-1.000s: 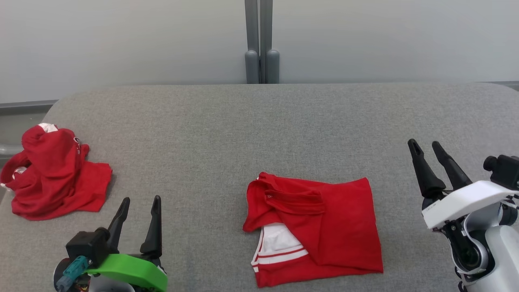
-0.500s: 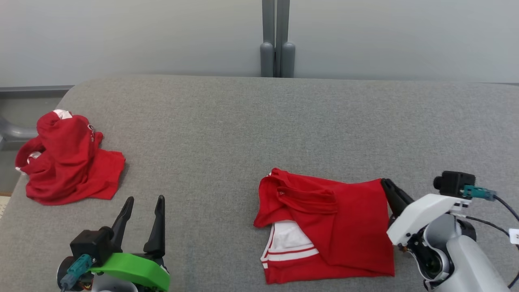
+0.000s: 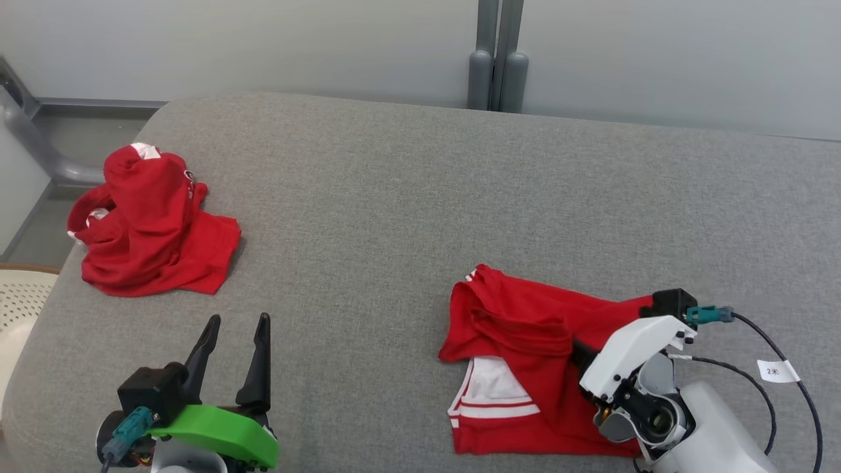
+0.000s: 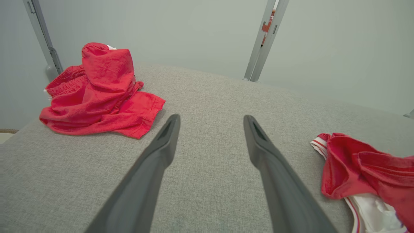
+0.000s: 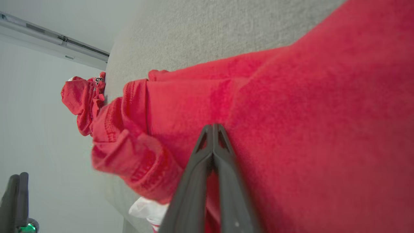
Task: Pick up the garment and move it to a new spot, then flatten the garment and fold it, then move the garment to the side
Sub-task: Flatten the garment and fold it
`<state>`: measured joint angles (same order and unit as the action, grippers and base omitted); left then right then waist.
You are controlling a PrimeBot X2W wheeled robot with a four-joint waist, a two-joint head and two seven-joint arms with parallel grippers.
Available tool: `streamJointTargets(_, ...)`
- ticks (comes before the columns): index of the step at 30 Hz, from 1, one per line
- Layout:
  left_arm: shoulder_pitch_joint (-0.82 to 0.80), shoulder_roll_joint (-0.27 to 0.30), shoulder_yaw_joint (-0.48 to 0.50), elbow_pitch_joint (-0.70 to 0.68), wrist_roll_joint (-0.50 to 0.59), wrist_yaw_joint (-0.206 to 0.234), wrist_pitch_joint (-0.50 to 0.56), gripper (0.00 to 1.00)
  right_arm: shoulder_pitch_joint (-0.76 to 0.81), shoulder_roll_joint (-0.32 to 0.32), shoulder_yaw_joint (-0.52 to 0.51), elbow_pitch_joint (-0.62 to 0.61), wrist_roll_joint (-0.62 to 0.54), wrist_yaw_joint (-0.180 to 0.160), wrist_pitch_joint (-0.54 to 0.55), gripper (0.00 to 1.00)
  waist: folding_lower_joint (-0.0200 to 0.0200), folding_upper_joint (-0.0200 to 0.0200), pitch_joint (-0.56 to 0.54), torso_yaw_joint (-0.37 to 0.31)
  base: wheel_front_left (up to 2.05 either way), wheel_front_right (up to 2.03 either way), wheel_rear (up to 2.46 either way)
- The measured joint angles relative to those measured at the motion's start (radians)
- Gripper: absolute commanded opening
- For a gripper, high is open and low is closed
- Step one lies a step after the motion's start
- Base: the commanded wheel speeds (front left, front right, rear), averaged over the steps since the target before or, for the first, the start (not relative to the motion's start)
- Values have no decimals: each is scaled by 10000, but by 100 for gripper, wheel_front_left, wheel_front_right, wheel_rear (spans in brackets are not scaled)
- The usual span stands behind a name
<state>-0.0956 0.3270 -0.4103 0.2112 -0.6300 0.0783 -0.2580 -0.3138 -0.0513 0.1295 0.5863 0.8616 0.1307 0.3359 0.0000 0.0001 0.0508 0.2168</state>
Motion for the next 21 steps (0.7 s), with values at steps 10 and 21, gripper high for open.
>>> streamJointTargets(10, 1, 0, 15, 88, 0, -27, -2, 100, 894, 19, 2692, -1204, 3189, 0, 1168, 0, 0, -1, -43, -82, 0, 0, 0)
streamJointTargets(21, 32, 82, 50, 29, 0, 17, -2, 100, 978, -263, 3173, -3214, 3047, 0, 368, 0, 0, -1, -251, -628, 0, 0, 0)
